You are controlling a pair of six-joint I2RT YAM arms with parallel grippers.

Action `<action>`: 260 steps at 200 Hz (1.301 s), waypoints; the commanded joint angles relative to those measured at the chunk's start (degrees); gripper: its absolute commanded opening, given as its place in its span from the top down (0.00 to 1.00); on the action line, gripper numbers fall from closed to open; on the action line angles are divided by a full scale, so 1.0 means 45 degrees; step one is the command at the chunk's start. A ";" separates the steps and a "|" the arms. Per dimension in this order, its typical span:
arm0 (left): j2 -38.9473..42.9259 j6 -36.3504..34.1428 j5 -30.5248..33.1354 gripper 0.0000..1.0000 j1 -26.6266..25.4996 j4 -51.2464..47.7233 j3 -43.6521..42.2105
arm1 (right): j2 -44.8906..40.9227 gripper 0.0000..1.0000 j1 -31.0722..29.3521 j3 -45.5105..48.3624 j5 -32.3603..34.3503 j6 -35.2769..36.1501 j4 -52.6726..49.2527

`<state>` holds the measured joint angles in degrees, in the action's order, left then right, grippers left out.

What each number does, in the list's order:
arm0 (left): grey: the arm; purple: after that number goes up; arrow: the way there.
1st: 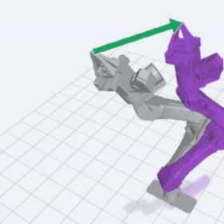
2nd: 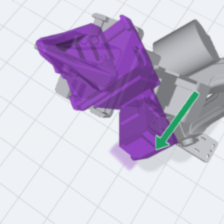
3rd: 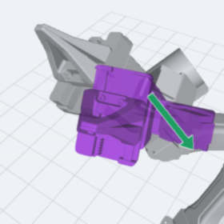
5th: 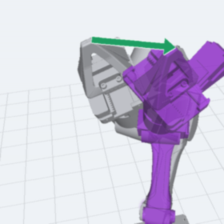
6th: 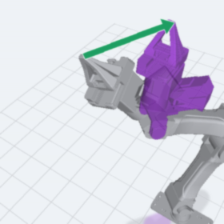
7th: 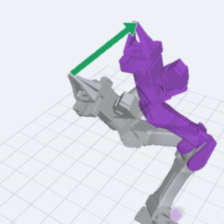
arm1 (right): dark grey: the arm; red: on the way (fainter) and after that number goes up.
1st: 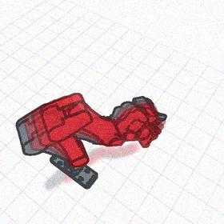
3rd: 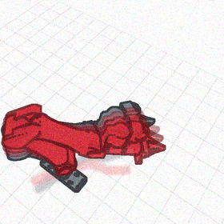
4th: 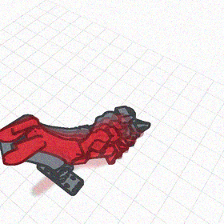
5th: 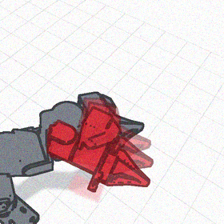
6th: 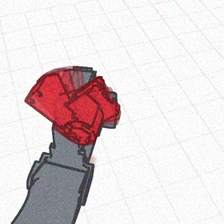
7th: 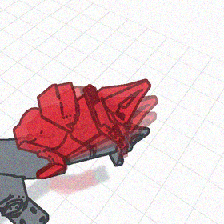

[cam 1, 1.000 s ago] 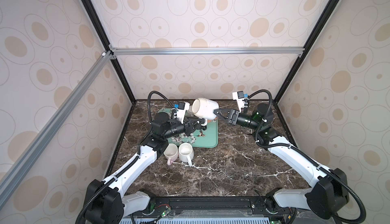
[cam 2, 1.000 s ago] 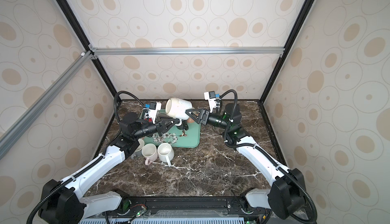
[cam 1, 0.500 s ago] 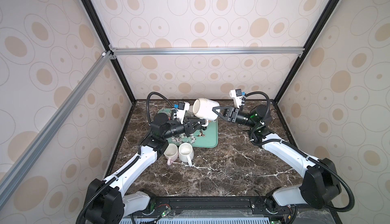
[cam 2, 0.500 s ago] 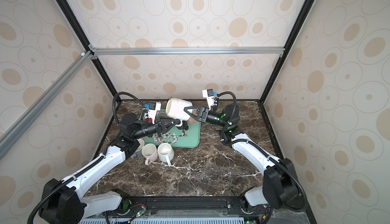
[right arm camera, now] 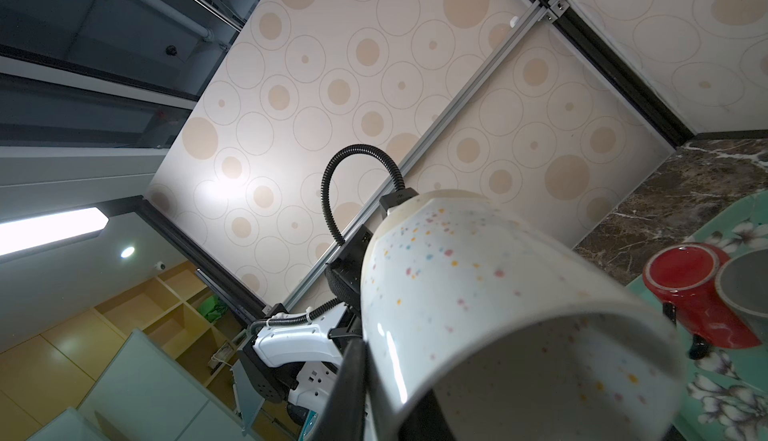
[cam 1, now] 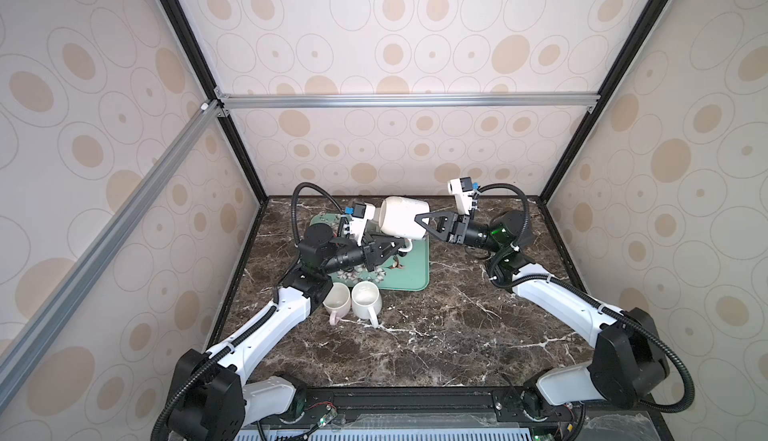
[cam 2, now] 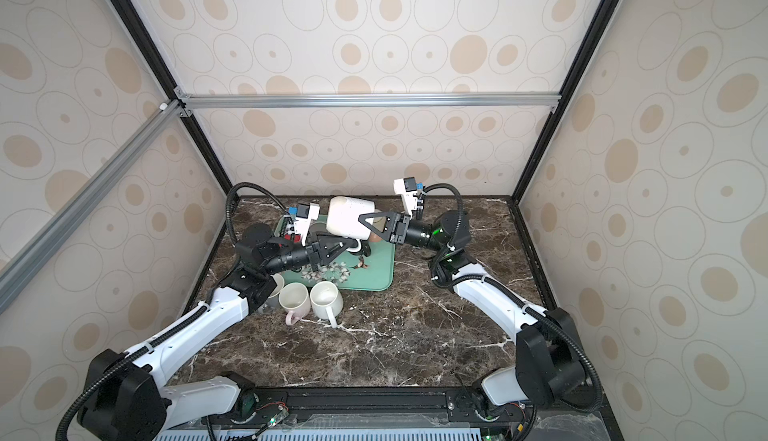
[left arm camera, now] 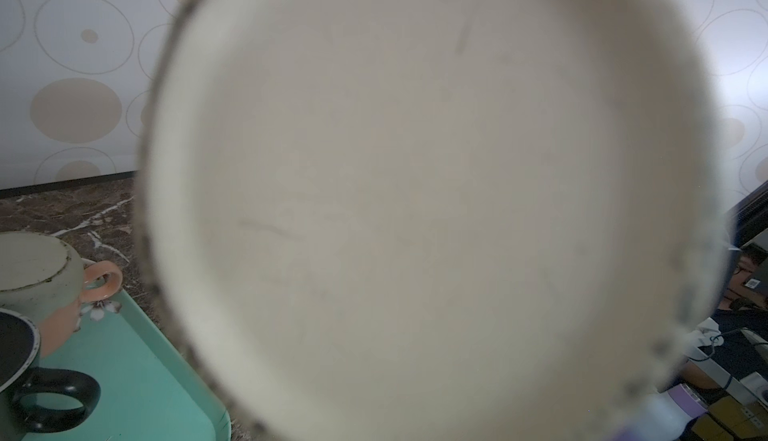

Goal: Turn the mug right side up
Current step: 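Tilt the speckled mug toward the right gripper while the right gripper reaches to it, then grasp the speckled mug with the right gripper while the left gripper releases it, then lower the speckled mug upright beside the white mug with the right gripper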

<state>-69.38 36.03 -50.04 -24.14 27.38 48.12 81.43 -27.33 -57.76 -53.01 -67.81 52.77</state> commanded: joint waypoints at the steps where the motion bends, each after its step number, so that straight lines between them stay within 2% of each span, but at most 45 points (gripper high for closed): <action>1: 0.0261 -0.0019 -0.0041 1.00 0.0115 0.1495 0.0246 | -0.0104 1.00 -0.0074 0.0122 0.0370 0.0087 0.0499; 13: 0.0377 -0.0016 -0.0032 1.00 0.0155 0.1495 0.0115 | -0.0126 1.00 -0.0170 0.0121 0.0414 0.0148 0.0477; 68: 0.0512 -0.0200 0.0007 0.87 0.0355 0.0982 -0.0053 | -0.0772 1.00 -0.0257 0.0812 0.1294 0.1056 -0.0403; 117: 0.0517 -0.1391 0.0130 0.68 0.0479 -0.0731 0.0448 | -0.1689 1.00 -0.0254 0.0472 0.1509 0.3240 -0.3628; 166: 0.0740 -0.2805 0.0586 0.55 0.0663 -0.2864 0.0924 | -0.2404 1.00 -0.0254 0.0579 0.2216 0.4753 -0.5906; 195: 0.1099 -0.3805 0.1625 0.50 0.0691 -0.4163 0.1124 | -0.2660 1.00 -0.0276 0.0422 0.2807 0.5884 -0.7947; 226: 0.1519 -0.4807 0.3882 0.50 0.0707 -0.5919 0.1373 | -0.2883 1.00 -0.0528 0.0096 0.3504 0.7276 -1.0352; 260: 0.1785 -0.5156 0.6849 0.50 0.0717 -0.7434 0.1490 | -0.2769 1.00 -0.2007 -0.0967 0.6526 0.9993 -1.4762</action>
<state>-62.57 16.86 -30.87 -21.26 1.10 52.27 70.81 -31.86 -56.23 -33.28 -34.28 -1.80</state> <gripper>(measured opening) 0.499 0.101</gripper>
